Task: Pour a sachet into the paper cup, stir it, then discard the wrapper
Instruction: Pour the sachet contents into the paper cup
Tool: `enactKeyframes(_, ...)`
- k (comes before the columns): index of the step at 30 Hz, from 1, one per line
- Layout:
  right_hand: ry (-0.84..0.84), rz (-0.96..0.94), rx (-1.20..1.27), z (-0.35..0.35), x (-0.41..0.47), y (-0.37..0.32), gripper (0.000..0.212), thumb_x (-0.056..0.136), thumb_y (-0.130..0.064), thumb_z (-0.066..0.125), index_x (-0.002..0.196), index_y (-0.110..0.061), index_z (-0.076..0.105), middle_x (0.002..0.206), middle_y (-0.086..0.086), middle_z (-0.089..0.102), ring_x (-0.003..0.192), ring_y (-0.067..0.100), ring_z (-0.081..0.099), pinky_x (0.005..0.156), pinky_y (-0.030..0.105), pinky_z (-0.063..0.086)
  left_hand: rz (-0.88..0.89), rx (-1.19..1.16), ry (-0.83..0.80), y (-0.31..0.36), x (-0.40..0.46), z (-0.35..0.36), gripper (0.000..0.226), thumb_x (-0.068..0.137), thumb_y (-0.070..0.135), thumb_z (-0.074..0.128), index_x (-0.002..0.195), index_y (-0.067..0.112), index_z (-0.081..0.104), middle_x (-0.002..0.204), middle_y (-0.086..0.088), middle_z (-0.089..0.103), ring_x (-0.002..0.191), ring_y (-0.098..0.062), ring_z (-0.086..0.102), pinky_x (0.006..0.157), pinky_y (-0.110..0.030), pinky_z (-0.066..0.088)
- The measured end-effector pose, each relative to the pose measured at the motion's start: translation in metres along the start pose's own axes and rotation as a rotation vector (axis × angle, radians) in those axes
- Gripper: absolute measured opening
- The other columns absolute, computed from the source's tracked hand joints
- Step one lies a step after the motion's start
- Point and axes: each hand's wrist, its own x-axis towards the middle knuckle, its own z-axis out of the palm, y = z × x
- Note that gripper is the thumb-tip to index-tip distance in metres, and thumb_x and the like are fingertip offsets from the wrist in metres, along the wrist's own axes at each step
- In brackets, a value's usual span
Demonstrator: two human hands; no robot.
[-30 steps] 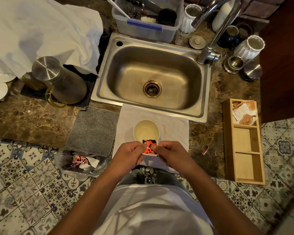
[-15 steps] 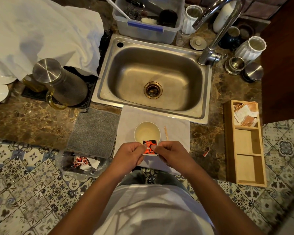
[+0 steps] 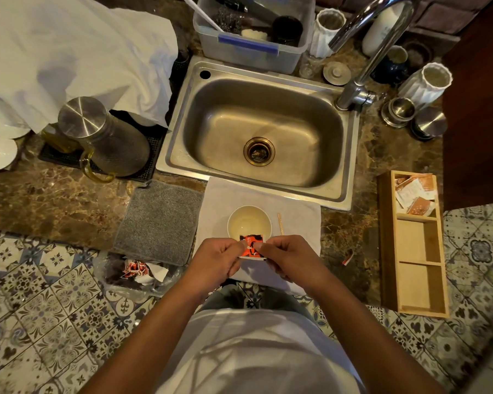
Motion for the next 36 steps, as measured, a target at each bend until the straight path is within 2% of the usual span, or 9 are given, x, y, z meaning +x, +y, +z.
enactKeyframes(11, 0.005, 0.020, 0.033, -0.0001, 0.0006, -0.0015, 0.045, 0.098, -0.031, 0.065, 0.058, -0.012, 0.062, 0.046, 0.000, 0.051, 0.040, 0.009, 0.043, 0.046, 0.018, 0.036, -0.059, -0.071, -0.019, 0.0064, -0.0012, -0.0010, 0.051, 0.101, 0.027, 0.057, 0.054, 0.009, 0.051, 0.044, -0.006, 0.040, 0.038, -0.013, 0.028, 0.042, -0.025, 0.025)
enactKeyframes(17, 0.005, 0.024, 0.046, 0.0001, -0.0005, -0.0019, 0.046, 0.098, -0.031, 0.066, 0.056, -0.013, 0.062, 0.047, 0.001, 0.051, 0.040, 0.011, 0.042, 0.045, 0.018, 0.036, -0.073, -0.080, -0.021, 0.0060, -0.0024, -0.0008, 0.048, 0.101, 0.028, 0.056, 0.061, 0.001, 0.054, 0.044, -0.007, 0.040, 0.038, -0.014, 0.028, 0.042, -0.025, 0.024)
enactKeyframes(21, 0.001, 0.022, 0.058, -0.0001, -0.0017, -0.0022, 0.045, 0.097, -0.031, 0.066, 0.056, -0.013, 0.062, 0.047, 0.001, 0.051, 0.040, 0.010, 0.041, 0.045, 0.019, 0.034, -0.084, -0.124, -0.031, 0.0075, -0.0039, -0.0008, 0.051, 0.100, 0.028, 0.057, 0.052, 0.012, 0.048, 0.042, -0.005, 0.038, 0.037, -0.014, 0.026, 0.042, -0.025, 0.021)
enactKeyframes(28, 0.008, 0.020, 0.049, 0.0001, -0.0036, -0.0021, 0.047, 0.098, -0.030, 0.066, 0.053, -0.019, 0.061, 0.046, -0.002, 0.051, 0.040, 0.009, 0.042, 0.046, 0.018, 0.036, -0.099, -0.156, -0.042, 0.0084, -0.0080, -0.0008, 0.053, 0.100, 0.030, 0.057, 0.049, 0.020, 0.050, 0.043, -0.003, 0.038, 0.039, -0.014, 0.025, 0.044, -0.027, 0.020)
enactKeyframes(32, 0.014, 0.028, 0.047, 0.0003, -0.0050, -0.0023, 0.046, 0.099, -0.029, 0.064, 0.055, -0.015, 0.062, 0.046, -0.001, 0.051, 0.040, 0.008, 0.042, 0.046, 0.018, 0.036, -0.112, -0.167, -0.039, 0.0085, -0.0080, 0.0009, 0.050, 0.100, 0.028, 0.057, 0.051, 0.018, 0.051, 0.042, -0.003, 0.038, 0.038, -0.013, 0.025, 0.043, -0.025, 0.020)
enactKeyframes(36, 0.017, 0.078, 0.086, 0.0001, -0.0064, -0.0024, 0.045, 0.101, -0.027, 0.062, 0.058, -0.011, 0.062, 0.046, 0.000, 0.051, 0.039, 0.010, 0.042, 0.045, 0.020, 0.035, -0.136, -0.222, -0.044, 0.0070, -0.0083, 0.0009, 0.043, 0.100, 0.027, 0.058, 0.060, 0.013, 0.051, 0.044, -0.003, 0.038, 0.040, -0.014, 0.023, 0.048, -0.031, 0.015)
